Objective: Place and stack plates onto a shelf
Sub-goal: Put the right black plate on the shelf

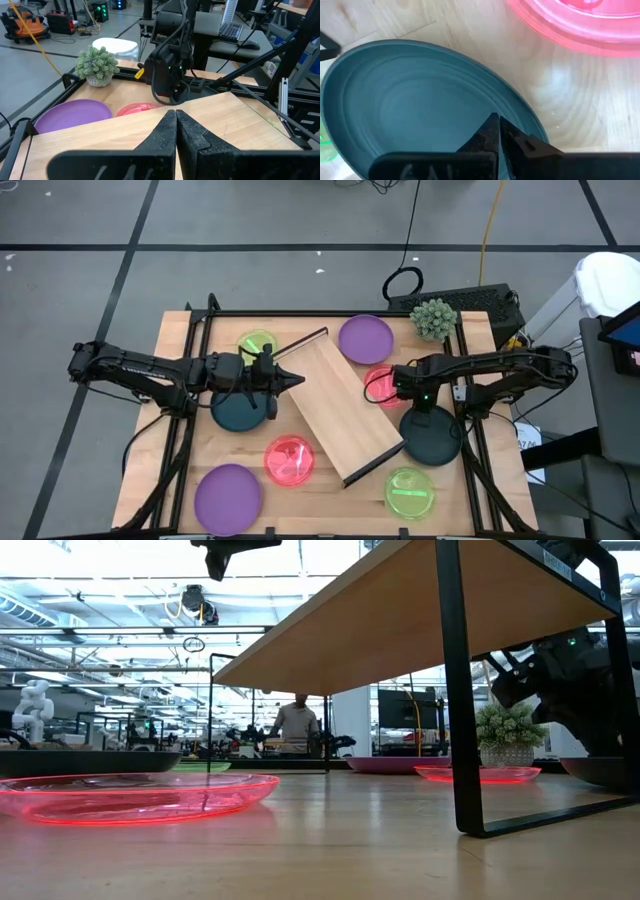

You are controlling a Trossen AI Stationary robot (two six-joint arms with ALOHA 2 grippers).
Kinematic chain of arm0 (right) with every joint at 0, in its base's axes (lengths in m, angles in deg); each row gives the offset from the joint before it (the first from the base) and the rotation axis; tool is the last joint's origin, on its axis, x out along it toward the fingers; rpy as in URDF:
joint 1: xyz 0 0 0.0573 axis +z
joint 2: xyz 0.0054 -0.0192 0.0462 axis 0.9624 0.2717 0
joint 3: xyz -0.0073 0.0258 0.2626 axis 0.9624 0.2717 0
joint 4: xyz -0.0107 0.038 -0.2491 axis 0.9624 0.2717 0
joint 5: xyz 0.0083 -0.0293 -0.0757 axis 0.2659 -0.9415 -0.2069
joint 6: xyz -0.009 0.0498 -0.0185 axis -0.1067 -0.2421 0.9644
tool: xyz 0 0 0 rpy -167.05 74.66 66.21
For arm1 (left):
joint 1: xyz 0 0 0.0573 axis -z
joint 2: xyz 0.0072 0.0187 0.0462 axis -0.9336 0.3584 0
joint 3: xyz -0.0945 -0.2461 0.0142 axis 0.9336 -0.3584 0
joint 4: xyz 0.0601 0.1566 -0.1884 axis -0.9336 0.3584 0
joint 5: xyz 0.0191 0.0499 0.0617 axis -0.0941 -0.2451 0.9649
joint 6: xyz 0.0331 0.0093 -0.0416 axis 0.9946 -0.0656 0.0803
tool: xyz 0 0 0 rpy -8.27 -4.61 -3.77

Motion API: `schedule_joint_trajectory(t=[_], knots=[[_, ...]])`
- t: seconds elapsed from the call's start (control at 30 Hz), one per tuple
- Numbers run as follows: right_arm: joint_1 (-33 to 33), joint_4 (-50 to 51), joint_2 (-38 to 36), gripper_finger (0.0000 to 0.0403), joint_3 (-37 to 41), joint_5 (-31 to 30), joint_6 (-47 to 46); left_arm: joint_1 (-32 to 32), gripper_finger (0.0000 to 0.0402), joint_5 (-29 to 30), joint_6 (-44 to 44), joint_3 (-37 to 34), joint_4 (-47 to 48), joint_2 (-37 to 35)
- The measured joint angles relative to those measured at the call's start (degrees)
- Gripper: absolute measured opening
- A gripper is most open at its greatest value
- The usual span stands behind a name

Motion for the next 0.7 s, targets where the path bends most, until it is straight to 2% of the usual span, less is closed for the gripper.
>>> schedule_joint_trajectory(t=[0.23, 0.7], knots=[[0.0, 0.1, -3.2, 0.0000, 0.0, -0.1, -0.4, 0.0, 0.0001, 0.0, -1.4, 0.0, 0.1, 0.0], [0.0, 0.2, -3.4, 0.0007, 0.0, -1.4, -0.5, 0.0, 0.0001, 0.0, -1.4, 0.0, 0.5, 0.0]])
